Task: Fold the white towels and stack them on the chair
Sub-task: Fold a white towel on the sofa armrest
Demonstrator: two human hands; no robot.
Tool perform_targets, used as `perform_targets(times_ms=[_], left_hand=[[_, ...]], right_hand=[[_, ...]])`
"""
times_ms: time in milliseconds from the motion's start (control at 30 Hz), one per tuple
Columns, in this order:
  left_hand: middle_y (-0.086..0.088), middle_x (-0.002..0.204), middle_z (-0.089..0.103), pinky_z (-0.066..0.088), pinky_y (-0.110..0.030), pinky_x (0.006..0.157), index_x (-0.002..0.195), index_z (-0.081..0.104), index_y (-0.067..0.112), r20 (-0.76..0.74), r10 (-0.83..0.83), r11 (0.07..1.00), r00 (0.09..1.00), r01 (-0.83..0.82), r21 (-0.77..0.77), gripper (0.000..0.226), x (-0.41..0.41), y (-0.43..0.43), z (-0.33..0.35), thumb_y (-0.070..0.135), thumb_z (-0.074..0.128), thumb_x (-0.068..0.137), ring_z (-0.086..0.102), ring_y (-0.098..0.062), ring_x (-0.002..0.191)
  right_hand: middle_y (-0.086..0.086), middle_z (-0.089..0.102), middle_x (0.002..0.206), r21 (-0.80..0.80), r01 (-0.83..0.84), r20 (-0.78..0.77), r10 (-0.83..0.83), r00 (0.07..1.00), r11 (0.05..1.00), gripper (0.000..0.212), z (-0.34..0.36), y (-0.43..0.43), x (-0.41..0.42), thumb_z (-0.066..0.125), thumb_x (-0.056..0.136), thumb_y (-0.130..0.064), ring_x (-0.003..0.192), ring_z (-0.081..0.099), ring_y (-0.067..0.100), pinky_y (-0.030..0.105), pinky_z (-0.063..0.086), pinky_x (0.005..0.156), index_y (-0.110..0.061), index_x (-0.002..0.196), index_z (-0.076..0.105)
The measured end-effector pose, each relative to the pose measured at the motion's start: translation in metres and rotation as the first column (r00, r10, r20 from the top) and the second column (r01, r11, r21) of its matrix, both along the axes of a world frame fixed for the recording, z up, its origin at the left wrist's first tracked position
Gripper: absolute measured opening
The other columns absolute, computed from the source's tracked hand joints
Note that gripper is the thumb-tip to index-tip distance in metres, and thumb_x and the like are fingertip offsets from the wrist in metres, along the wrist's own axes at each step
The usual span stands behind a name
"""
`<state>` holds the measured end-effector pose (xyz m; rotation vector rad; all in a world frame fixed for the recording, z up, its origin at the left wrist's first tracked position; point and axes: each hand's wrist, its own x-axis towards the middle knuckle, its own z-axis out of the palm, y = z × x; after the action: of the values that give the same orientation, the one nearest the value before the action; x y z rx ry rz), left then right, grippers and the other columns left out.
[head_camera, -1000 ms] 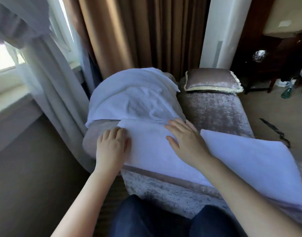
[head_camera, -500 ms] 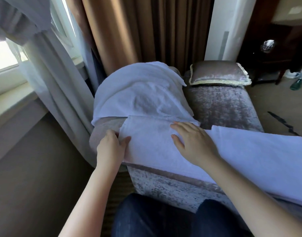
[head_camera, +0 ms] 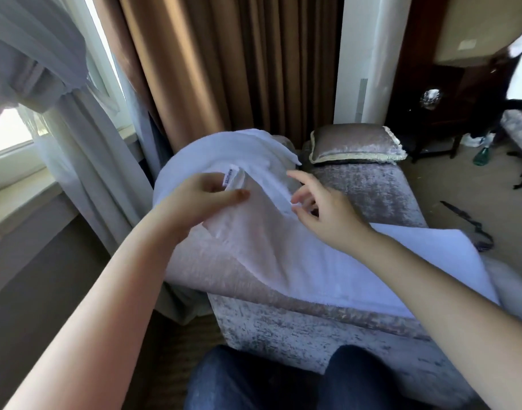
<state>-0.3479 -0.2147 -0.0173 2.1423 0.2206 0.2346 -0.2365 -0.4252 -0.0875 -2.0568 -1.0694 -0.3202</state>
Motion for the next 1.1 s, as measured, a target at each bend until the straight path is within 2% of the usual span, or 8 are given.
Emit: perform_targets(times_ms=[100, 167, 367, 500, 667, 800, 933, 1100], left_hand=[[-0.006, 0.081, 0.07, 0.051, -0.029, 0.069, 0.091, 0.07, 0.011, 0.042, -0.204, 0.979, 0.978, 0.204, 0.015, 0.023, 0.016, -0.048, 0.026, 0.034, 0.071, 0.084, 0.067, -0.014, 0.077], [-0.001, 0.092, 0.074, 0.053, -0.027, 0.079, 0.098, 0.071, 0.014, 0.043, -0.321, 0.947, 0.946, 0.32, 0.039, 0.014, 0.027, -0.081, 0.033, 0.024, 0.067, 0.09, 0.07, -0.011, 0.089], [0.006, 0.094, 0.07, 0.05, -0.017, 0.076, 0.099, 0.068, 0.011, 0.041, -0.537, 0.843, 0.843, 0.537, 0.004, 0.03, 0.05, -0.15, 0.026, 0.039, 0.06, 0.093, 0.065, -0.002, 0.09], [0.006, 0.117, 0.069, 0.045, -0.026, 0.1, 0.115, 0.069, 0.016, 0.112, -0.574, 0.813, 0.811, 0.581, -0.034, 0.027, 0.067, -0.167, -0.004, 0.032, 0.052, 0.1, 0.061, -0.006, 0.114], [0.008, 0.12, 0.067, 0.048, -0.037, 0.101, 0.115, 0.07, 0.018, 0.129, -0.59, 0.806, 0.797, 0.576, 0.137, 0.026, 0.083, -0.195, -0.052, 0.013, 0.049, 0.101, 0.061, -0.007, 0.113], [0.005, 0.123, 0.066, 0.047, -0.026, 0.096, 0.123, 0.065, 0.019, 0.066, -0.643, 0.734, 0.763, 0.588, 0.339, 0.027, 0.088, -0.214, -0.08, 0.016, 0.05, 0.101, 0.06, -0.009, 0.11], [0.001, 0.119, 0.067, 0.043, -0.021, 0.087, 0.127, 0.062, 0.02, 0.031, -0.664, 0.679, 0.747, 0.585, 0.444, 0.03, 0.086, -0.223, -0.102, 0.016, 0.051, 0.099, 0.059, -0.01, 0.1], [-0.001, 0.127, 0.062, 0.041, -0.017, 0.097, 0.122, 0.065, 0.014, 0.112, -0.702, 0.65, 0.704, 0.568, 0.505, 0.031, 0.08, -0.22, -0.117, 0.017, 0.058, 0.092, 0.056, -0.014, 0.117]], right_hand=[[-0.012, 0.064, 0.085, 0.037, -0.049, 0.05, 0.048, 0.998, 0.998, 0.073, 0.04, -0.023, -0.006, 0.058, 0.087, -0.01, 0.069, 0.059, 0.007, 0.028, 0.05, 0.068, -0.038, 0.147, 0.026], [-0.01, 0.061, 0.072, 0.008, -0.004, 0.16, 0.003, 0.987, 1.0, 0.069, 0.057, -0.046, -0.007, 0.052, 0.086, -0.011, 0.062, 0.055, 0.009, 0.034, 0.05, 0.064, -0.045, 0.142, 0.028], [-0.003, 0.059, 0.064, 0.031, 0.223, 0.153, -0.226, 0.962, 0.974, 0.021, 0.058, -0.133, 0.01, 0.051, 0.08, -0.017, 0.06, 0.054, 0.017, 0.038, 0.048, 0.058, -0.031, 0.093, 0.057], [-0.019, 0.056, 0.063, 0.132, 0.274, 0.063, -0.284, 0.957, 0.953, 0.038, 0.049, -0.182, 0.007, 0.053, 0.078, 0.002, 0.056, 0.045, -0.003, 0.01, 0.032, 0.055, -0.036, 0.079, 0.06], [-0.012, 0.058, 0.067, 0.158, 0.386, -0.139, -0.367, 0.92, 0.909, 0.057, 0.008, -0.218, 0.012, 0.052, 0.081, 0.007, 0.058, 0.043, 0.0, 0.019, 0.034, 0.056, -0.049, 0.077, 0.06], [-0.007, 0.066, 0.074, 0.11, 0.456, -0.341, -0.398, 0.852, 0.883, 0.024, -0.023, -0.23, 0.004, 0.056, 0.087, -0.002, 0.066, 0.054, 0.001, 0.021, 0.042, 0.066, -0.021, 0.077, 0.067], [0.008, 0.06, 0.08, 0.203, 0.629, -0.796, -0.247, 0.552, 0.751, 0.017, -0.032, -0.229, 0.0, 0.05, 0.095, -0.015, 0.07, 0.056, 0.02, 0.029, 0.047, 0.062, -0.013, 0.083, 0.062], [0.004, 0.059, 0.097, 0.022, 0.673, -0.446, -0.596, 0.668, 0.739, 0.027, -0.039, -0.213, 0.016, 0.063, 0.092, -0.029, 0.085, 0.053, 0.02, 0.028, 0.034, 0.069, -0.014, 0.113, 0.055]])
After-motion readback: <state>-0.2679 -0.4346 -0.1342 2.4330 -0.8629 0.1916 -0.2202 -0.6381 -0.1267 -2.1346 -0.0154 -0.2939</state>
